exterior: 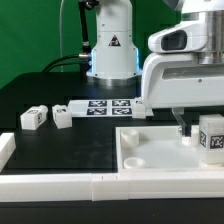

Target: Assemble one leg

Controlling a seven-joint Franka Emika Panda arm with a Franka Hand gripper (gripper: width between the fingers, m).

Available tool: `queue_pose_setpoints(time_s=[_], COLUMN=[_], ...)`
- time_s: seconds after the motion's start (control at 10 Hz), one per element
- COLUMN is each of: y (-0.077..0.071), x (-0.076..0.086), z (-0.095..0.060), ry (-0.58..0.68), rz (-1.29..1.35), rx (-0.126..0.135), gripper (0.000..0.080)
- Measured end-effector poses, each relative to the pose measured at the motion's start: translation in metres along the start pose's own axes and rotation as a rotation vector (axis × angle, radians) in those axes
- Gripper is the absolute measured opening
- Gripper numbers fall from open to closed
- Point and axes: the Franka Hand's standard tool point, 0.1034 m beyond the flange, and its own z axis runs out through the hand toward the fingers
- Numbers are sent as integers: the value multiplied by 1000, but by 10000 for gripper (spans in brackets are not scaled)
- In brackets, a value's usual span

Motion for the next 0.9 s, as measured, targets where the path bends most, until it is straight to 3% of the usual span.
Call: queue_pose_setpoints(time_s=[0.1, 0.2, 0.3, 0.5, 0.9], y=[0, 0, 0, 0, 1], x=[0, 0, 0, 0, -2], z=[0, 0, 0, 0, 1], ry=[0, 0, 0, 0, -6], rz=[0, 10, 39, 134, 737], rx=[0, 0, 0, 2, 0], gripper=[418, 418, 290, 290, 290])
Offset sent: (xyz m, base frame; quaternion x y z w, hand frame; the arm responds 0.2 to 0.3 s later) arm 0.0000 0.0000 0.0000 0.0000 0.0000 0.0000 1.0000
